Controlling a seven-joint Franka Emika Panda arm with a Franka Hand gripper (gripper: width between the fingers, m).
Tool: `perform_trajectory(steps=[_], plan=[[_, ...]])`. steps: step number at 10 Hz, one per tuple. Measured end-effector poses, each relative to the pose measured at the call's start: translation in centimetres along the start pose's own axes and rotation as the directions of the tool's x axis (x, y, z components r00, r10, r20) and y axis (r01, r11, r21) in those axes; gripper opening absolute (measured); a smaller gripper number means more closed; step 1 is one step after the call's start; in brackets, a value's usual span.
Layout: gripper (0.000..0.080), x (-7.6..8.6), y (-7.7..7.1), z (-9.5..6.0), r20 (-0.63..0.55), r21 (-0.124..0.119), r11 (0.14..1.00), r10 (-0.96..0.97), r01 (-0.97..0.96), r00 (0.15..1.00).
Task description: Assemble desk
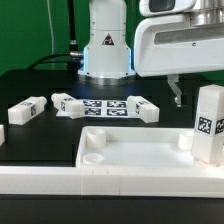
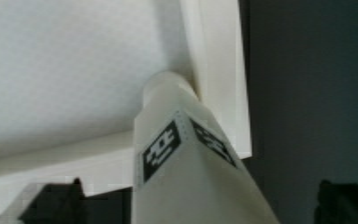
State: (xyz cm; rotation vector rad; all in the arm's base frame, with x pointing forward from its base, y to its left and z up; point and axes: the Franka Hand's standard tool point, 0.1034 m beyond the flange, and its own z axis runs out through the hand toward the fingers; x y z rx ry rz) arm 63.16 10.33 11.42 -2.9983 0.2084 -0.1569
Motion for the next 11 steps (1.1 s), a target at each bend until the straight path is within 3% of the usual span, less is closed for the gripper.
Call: perform_trajectory(steps=[3, 5, 9, 11], plan=[[0.0649, 0.31, 0.04, -0.23, 0.000, -0.024, 0.957, -0.288, 0.288, 0.958], [0.0649, 0.80, -0.06, -0.58, 0.015, -0.059, 0.867, -0.495, 0.495, 0.869], [0.0649, 0.82, -0.26, -0.60, 0.026, -0.061, 0.769, -0.636, 0.636, 0.771], [0.0387, 0.82, -0.25, -0.59, 0.026, -0.061, 0.770, -0.635, 0.635, 0.772]])
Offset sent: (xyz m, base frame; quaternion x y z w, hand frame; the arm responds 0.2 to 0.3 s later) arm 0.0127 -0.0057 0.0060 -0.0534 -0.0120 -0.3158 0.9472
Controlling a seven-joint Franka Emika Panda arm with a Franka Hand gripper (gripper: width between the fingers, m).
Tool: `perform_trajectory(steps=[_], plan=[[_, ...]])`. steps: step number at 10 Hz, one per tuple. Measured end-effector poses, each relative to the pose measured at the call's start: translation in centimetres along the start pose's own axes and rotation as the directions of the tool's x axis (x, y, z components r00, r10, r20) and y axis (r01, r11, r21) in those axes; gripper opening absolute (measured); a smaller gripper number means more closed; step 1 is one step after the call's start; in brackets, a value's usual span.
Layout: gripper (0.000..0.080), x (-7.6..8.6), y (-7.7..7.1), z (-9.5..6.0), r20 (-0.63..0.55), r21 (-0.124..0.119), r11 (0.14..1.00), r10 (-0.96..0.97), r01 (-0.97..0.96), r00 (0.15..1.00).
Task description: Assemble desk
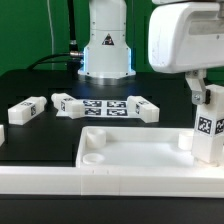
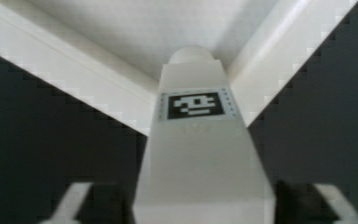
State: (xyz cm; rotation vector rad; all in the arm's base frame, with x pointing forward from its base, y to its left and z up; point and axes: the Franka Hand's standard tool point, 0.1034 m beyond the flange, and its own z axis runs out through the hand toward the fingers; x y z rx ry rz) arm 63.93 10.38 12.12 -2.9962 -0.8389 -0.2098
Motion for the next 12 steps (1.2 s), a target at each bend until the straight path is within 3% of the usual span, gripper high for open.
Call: perform_trajectory(steps=[1, 4, 8, 12], plan=[[0.0288, -0.01, -0.01, 0.01, 0.000, 0.000, 1.000, 0.000, 0.000, 1.000], [0.0289, -0.02, -0.01, 0.01, 0.000, 0.001, 0.999, 0.044, -0.044, 0.999], [0.0289, -0.07, 0.10, 0.03, 0.000, 0.002, 0.959, 0.283, -0.283, 0.959], [0.0291, -0.27, 0.54, 0.10, -0.030, 0.021, 0.787, 0.618, -0.617, 0.786]])
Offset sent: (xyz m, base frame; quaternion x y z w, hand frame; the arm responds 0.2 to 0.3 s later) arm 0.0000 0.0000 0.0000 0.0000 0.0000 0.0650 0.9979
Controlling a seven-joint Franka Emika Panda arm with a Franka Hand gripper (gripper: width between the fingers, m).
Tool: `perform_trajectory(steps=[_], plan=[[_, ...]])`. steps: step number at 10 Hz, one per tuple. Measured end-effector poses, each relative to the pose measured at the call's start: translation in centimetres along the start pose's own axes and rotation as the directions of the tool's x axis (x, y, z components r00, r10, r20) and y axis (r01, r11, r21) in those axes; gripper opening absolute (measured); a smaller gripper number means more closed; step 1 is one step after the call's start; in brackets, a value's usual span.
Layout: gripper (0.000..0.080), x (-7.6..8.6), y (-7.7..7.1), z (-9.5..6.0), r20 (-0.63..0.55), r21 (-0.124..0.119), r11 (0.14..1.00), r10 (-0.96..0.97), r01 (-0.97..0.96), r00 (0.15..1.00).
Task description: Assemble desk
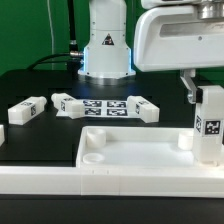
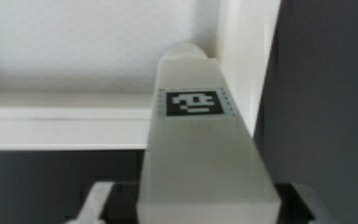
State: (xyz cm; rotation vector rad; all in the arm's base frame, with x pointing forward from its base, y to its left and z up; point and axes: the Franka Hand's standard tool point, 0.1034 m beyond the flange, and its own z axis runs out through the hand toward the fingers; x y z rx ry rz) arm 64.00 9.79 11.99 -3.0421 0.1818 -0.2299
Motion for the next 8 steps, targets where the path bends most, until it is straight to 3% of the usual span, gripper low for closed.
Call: perform_trajectory(steps=[3, 8], plan=[[0.0291, -0.31, 0.35, 0.00, -0.009, 0.002, 0.950, 0.312, -0.312, 0.950], [0.0291, -0.25, 0.93, -0.01, -0.002, 0.013, 0.806, 0.592, -0.591, 0.806]])
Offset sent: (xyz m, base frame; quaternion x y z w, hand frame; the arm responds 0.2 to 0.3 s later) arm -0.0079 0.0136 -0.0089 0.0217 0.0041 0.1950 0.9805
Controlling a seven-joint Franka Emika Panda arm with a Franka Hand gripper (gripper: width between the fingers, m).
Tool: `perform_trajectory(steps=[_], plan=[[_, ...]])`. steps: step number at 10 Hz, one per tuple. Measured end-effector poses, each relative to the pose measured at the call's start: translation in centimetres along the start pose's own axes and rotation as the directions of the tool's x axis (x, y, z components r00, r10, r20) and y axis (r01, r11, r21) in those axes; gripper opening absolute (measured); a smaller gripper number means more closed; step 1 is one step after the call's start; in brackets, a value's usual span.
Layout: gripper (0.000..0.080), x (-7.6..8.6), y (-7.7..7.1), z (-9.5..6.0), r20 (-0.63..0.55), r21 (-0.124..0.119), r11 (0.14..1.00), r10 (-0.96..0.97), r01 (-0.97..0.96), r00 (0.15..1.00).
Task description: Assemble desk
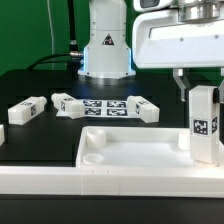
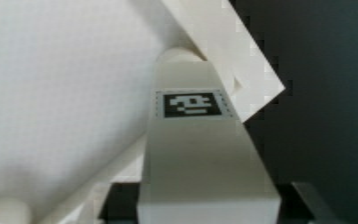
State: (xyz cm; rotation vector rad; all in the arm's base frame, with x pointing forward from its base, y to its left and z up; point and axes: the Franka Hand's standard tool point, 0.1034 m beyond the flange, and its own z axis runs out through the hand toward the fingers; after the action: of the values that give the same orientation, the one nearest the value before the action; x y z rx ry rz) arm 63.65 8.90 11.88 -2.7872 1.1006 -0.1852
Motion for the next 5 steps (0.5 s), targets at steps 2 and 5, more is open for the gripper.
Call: perform_trajectory(steps=[2, 5], plan=[[0.0291, 0.01, 0.03, 0.00, 0.001, 0.000, 1.000, 0.010, -0.010, 1.000], [0.0617, -0.56, -0.35, -0.03, 0.017, -0.012, 0.995, -0.095, 0.095, 0.995]])
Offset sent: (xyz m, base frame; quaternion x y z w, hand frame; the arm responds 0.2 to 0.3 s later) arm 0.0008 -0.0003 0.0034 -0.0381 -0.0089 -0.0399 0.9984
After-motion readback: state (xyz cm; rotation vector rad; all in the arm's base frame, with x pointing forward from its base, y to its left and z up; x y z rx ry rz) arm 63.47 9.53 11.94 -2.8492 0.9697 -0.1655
